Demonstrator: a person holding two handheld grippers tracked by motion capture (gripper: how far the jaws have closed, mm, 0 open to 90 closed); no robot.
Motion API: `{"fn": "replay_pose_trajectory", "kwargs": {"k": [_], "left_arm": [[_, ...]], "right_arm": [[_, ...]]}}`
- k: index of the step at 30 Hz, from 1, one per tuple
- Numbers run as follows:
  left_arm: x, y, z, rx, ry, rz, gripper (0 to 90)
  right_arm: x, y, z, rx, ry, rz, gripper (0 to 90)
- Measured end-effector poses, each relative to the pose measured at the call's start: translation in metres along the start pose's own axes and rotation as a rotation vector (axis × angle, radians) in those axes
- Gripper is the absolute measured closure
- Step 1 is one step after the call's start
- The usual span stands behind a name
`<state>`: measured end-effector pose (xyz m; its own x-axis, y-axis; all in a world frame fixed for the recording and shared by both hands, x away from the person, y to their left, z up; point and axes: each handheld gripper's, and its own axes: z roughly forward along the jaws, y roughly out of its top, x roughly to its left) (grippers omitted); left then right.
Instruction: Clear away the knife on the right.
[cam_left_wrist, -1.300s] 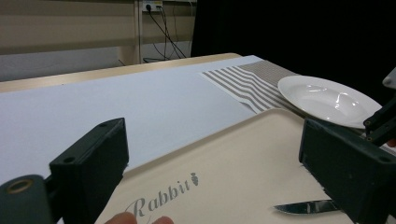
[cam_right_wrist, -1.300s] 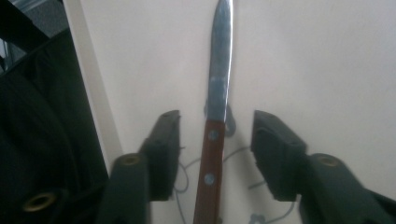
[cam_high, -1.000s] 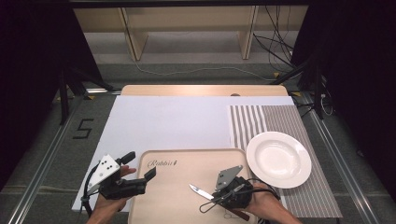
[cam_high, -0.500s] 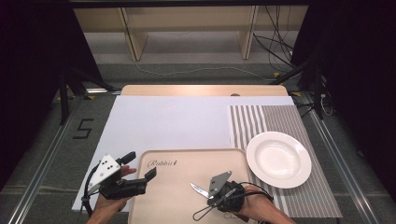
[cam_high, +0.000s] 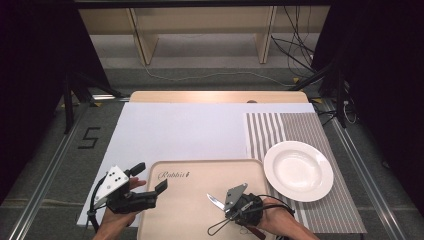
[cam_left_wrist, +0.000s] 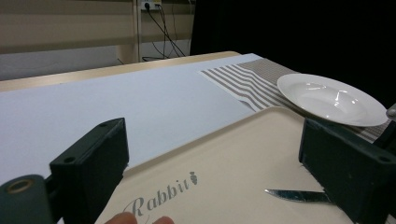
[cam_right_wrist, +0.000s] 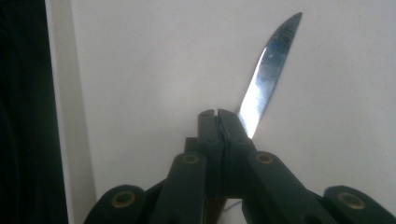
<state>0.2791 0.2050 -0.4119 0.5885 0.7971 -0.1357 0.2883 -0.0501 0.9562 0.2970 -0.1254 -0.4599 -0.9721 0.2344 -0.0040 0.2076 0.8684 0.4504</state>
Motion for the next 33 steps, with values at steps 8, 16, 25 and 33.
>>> {"fn": "replay_pose_trajectory", "kwargs": {"k": [8,16,25,33], "left_arm": [[0.0,0.0,-0.001,-0.001,0.001,-0.001,8.1],[0.001,0.001,-0.001,-0.002,-0.001,0.003,8.1],[0.001,0.001,-0.002,-0.005,0.0,0.003,8.2],[0.001,0.001,-0.002,-0.006,0.0,0.004,8.2]], "right_arm": [[-0.002,-0.002,-0.002,0.017,-0.009,0.0,88.9],[-0.012,-0.013,-0.01,0.048,-0.014,0.036,89.0],[-0.022,-0.023,-0.017,0.075,-0.007,0.07,88.9],[-0.033,-0.033,-0.021,0.104,-0.019,0.117,88.9]]}}
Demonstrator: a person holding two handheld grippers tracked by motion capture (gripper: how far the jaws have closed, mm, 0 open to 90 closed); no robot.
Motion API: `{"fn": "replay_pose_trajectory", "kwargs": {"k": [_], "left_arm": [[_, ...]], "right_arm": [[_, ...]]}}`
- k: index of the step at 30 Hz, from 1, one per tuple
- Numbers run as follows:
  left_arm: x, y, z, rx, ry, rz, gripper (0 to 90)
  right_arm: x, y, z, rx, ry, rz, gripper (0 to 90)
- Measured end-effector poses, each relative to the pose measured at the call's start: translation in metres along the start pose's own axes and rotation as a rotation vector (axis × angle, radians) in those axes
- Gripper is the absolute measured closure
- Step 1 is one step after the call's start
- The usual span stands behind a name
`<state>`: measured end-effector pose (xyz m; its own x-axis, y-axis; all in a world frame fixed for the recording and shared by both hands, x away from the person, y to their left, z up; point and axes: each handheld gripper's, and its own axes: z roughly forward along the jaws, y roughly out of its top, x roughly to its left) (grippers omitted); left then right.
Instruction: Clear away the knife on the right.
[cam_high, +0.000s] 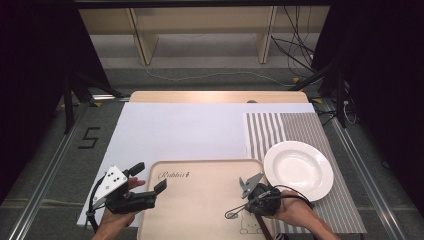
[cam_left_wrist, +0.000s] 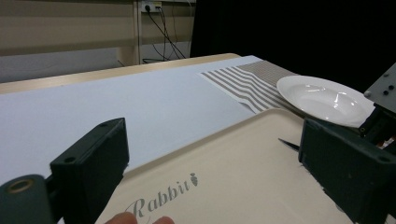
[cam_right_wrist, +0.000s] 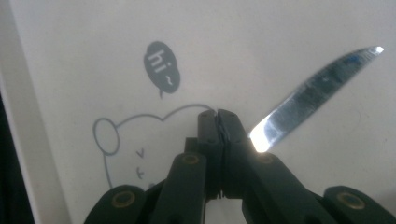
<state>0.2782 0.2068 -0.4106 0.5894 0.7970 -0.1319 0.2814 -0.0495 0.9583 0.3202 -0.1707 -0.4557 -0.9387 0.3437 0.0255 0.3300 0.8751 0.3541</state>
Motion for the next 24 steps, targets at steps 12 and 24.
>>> {"fn": "replay_pose_trajectory", "kwargs": {"k": [12,24], "left_arm": [[0.0,0.0,0.0,-0.001,0.001,-0.003,8.2],[0.0,0.0,0.0,0.0,0.0,0.0,8.2]], "right_arm": [[-0.007,-0.005,-0.003,0.036,0.0,0.029,89.1],[-0.018,-0.013,-0.006,0.04,-0.008,0.038,89.0]]}}
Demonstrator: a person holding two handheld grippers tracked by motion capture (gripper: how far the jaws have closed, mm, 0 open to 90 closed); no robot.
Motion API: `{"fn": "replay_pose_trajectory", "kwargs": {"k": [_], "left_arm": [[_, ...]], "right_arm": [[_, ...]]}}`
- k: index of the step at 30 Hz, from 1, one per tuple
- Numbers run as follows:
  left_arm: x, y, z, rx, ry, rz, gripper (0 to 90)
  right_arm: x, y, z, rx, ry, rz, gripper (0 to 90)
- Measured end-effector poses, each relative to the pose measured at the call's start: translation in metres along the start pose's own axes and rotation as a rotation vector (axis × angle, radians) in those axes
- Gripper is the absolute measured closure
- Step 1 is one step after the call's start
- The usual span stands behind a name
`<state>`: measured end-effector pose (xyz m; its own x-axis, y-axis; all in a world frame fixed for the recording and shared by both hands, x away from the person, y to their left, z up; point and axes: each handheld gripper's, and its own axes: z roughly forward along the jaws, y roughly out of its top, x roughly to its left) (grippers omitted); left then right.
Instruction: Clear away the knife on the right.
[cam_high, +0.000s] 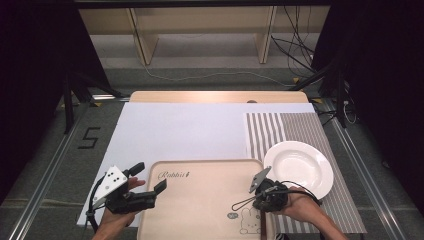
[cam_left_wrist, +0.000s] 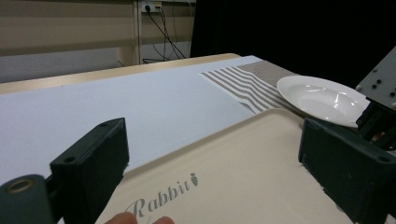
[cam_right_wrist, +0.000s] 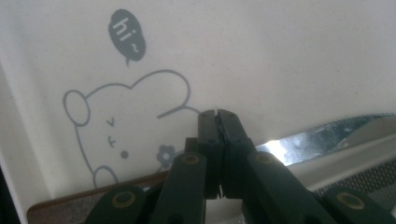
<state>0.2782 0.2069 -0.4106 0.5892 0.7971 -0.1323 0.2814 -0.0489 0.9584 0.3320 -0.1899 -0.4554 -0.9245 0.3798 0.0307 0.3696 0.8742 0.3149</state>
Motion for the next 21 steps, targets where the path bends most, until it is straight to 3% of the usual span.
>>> {"fn": "replay_pose_trajectory", "kwargs": {"k": [1,7,10,12,13,14,17,18,19,20,21], "left_arm": [[0.0,0.0,0.0,0.0,0.0,0.0,8.2],[0.0,0.0,0.0,-0.001,0.001,0.001,8.2],[0.0,0.0,0.0,-0.001,0.002,0.0,8.2],[0.0,0.0,0.0,-0.001,0.003,0.001,8.2],[0.0,0.0,0.0,-0.001,0.001,0.001,8.2],[0.0,0.0,0.0,-0.001,0.001,0.001,8.2],[0.0,0.0,0.0,-0.001,0.002,0.0,8.2],[0.001,0.0,0.0,-0.001,0.002,-0.002,8.2],[0.001,0.0,0.0,-0.001,0.002,-0.002,8.2],[0.001,0.0,0.0,-0.002,0.002,-0.002,8.2],[0.001,0.0,0.0,-0.002,0.002,-0.002,8.2]], "right_arm": [[0.0,0.0,-0.001,0.003,0.004,0.027,89.0],[-0.005,-0.003,-0.003,-0.005,-0.001,0.046,87.2],[-0.006,-0.002,-0.007,-0.073,0.005,0.045,81.8],[-0.005,-0.001,-0.008,-0.09,0.006,0.048,80.3],[-0.005,0.0,-0.011,-0.134,0.002,0.051,76.6],[-0.005,0.0,-0.011,-0.134,0.002,0.051,76.6],[-0.006,0.001,-0.016,-0.182,-0.015,0.054,71.6],[-0.006,0.002,-0.02,-0.225,-0.032,0.067,65.3],[-0.006,0.002,-0.02,-0.225,-0.032,0.067,65.3],[-0.007,0.002,-0.024,-0.27,-0.039,0.082,59.5],[-0.007,0.002,-0.024,-0.27,-0.039,0.082,59.5]]}}
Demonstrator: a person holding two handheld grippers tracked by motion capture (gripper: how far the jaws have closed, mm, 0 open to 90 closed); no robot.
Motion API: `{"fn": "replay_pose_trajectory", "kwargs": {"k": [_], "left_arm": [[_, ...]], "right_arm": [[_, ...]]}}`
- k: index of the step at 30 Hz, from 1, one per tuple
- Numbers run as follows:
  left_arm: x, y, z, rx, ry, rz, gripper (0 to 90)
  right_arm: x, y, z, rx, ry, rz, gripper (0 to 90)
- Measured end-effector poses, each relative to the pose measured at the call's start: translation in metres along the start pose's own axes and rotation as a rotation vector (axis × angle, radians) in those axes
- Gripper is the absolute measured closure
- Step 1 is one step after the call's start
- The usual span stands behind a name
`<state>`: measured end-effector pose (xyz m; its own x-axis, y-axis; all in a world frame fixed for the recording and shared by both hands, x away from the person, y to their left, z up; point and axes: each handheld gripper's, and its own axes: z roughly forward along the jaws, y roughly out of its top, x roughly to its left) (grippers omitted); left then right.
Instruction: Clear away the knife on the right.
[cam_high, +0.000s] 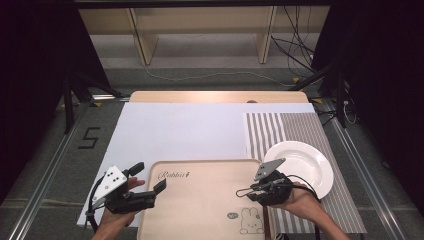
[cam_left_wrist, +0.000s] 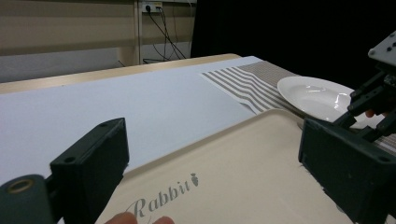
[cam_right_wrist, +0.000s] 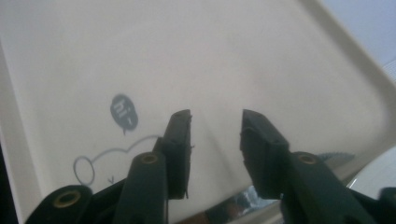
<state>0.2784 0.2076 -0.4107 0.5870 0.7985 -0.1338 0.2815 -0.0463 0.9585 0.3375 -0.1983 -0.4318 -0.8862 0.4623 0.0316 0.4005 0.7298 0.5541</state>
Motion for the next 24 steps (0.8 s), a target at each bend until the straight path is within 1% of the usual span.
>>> {"fn": "replay_pose_trajectory", "kwargs": {"k": [1,2,3,4,5,6,7,8,9,10,12,13,14,15,16,17,18,19,21,22,23,24], "left_arm": [[0.0,0.0,0.0,0.001,-0.001,-0.001,8.2],[0.0,0.0,0.0,0.001,-0.001,-0.001,8.2],[0.0,0.0,0.0,0.001,0.0,0.001,8.2],[0.0,0.0,0.0,0.001,0.0,0.001,8.2],[0.0,0.0,0.0,0.001,0.0,0.0,8.2],[0.0,0.0,0.0,0.001,0.0,0.0,8.2],[0.0,0.0,0.0,0.001,0.0,0.001,8.2],[0.0,0.0,0.0,0.001,-0.001,0.001,8.2],[0.0,0.0,0.0,0.001,-0.001,0.001,8.2],[-0.001,0.0,0.0,0.001,-0.002,0.002,8.2],[0.0,0.0,0.001,0.002,-0.002,0.001,8.2],[0.0,0.0,0.001,0.002,-0.002,0.001,8.2],[0.0,0.0,0.001,0.002,-0.002,0.001,8.2],[0.0,0.0,0.001,0.003,-0.003,0.001,8.2],[0.0,0.0,0.001,0.003,-0.003,0.002,8.2],[-0.001,0.0,0.001,0.003,-0.003,0.0,8.2],[-0.001,0.0,0.001,0.003,-0.003,0.0,8.2],[-0.001,0.0,0.001,0.005,-0.005,0.0,8.2],[-0.002,0.0,0.001,0.004,-0.004,0.001,8.2],[-0.002,0.0,0.001,0.005,-0.005,0.001,8.2],[-0.002,0.0,0.001,0.005,-0.005,0.003,8.2],[-0.002,0.0,0.001,0.005,-0.005,0.003,8.2]], "right_arm": [[-0.002,0.001,-0.004,-0.058,-0.001,0.028,53.7],[-0.002,0.002,-0.006,-0.085,-0.002,0.042,50.8],[-0.002,0.003,-0.009,-0.121,-0.013,0.062,47.6],[-0.002,0.003,-0.009,-0.121,-0.013,0.062,47.6],[-0.003,0.003,-0.014,-0.178,-0.008,0.082,43.8],[-0.003,0.003,-0.014,-0.178,-0.008,0.082,43.8],[-0.004,0.003,-0.016,-0.204,-0.012,0.086,42.4],[-0.005,0.003,-0.02,-0.249,-0.018,0.098,39.6],[-0.005,0.003,-0.02,-0.249,-0.018,0.098,39.6],[-0.005,0.003,-0.023,-0.286,-0.018,0.108,37.0],[-0.005,0.004,-0.027,-0.318,-0.022,0.114,34.8],[-0.006,0.004,-0.029,-0.345,-0.012,0.127,34.0],[-0.006,0.004,-0.029,-0.345,-0.012,0.127,34.0],[-0.005,0.004,-0.031,-0.361,-0.008,0.141,33.6],[-0.006,0.005,-0.036,-0.404,-0.006,0.164,31.7],[-0.007,0.005,-0.039,-0.426,-0.007,0.174,31.5],[-0.007,0.005,-0.039,-0.426,-0.007,0.174,31.5],[-0.008,0.004,-0.044,-0.476,0.0,0.203,31.5],[-0.008,0.003,-0.049,-0.52,-0.007,0.234,31.4],[-0.008,0.003,-0.049,-0.52,-0.007,0.234,31.4],[-0.007,0.003,-0.054,-0.558,-0.015,0.255,31.4],[-0.007,0.003,-0.054,-0.558,-0.015,0.255,31.4]]}}
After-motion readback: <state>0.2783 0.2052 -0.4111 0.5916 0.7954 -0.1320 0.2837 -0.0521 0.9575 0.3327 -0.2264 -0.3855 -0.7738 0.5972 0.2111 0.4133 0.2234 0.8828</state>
